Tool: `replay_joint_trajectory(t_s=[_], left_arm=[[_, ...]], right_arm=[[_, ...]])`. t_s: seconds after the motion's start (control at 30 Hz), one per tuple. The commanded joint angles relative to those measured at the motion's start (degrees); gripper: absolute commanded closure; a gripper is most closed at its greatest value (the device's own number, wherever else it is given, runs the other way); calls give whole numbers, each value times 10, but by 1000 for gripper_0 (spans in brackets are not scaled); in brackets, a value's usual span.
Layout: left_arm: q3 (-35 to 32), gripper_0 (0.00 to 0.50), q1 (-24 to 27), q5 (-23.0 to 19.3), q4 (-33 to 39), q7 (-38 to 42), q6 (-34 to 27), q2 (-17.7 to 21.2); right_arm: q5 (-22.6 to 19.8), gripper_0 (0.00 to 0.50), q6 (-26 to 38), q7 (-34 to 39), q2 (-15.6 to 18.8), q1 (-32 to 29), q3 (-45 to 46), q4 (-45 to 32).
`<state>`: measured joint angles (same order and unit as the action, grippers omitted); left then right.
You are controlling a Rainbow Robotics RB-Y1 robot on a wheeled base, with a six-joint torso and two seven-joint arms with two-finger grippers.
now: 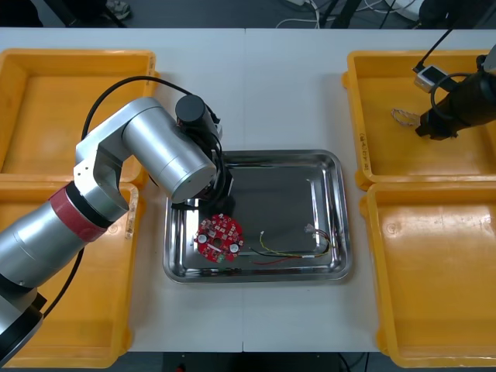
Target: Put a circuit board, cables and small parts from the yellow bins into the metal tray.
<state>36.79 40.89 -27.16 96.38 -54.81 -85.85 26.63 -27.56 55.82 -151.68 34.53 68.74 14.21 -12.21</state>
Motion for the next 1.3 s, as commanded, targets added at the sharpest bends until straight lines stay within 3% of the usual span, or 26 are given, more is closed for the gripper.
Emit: replay_joint_trajectory(t_s=[0.03, 0.3, 0.37, 0.4, 0.43, 0.8, 1.0, 1.3], left_arm=[[10, 0, -4, -4, 7, 42, 7, -6], [7, 0, 7, -5, 42, 52, -34, 4], [-4, 0, 14, -17, 55, 54, -62, 6], [-8, 0, 16, -20, 58, 55, -69, 7], [-17, 0, 20, -29, 65, 55, -83, 9], [-96, 0, 62, -92, 102, 55, -186, 29], [-161, 0, 88, -130, 95, 47, -241, 52], [-212, 0, 89, -149, 56, -10, -233, 96]], right_arm=[[-23, 0, -15, -17, -3, -15, 13, -6], [-34, 16, -22, -18, -3, -20, 13, -5], [-35, 312, -24, -18, -3, -22, 13, -5], [-35, 388, -25, -18, -3, -22, 13, -5], [-35, 496, -25, -19, -3, -22, 13, -5], [-41, 500, -16, -25, -3, -22, 13, -22], [-36, 500, 68, -22, 2, -22, 8, -93], [-23, 500, 214, -10, 14, -22, 6, -186]])
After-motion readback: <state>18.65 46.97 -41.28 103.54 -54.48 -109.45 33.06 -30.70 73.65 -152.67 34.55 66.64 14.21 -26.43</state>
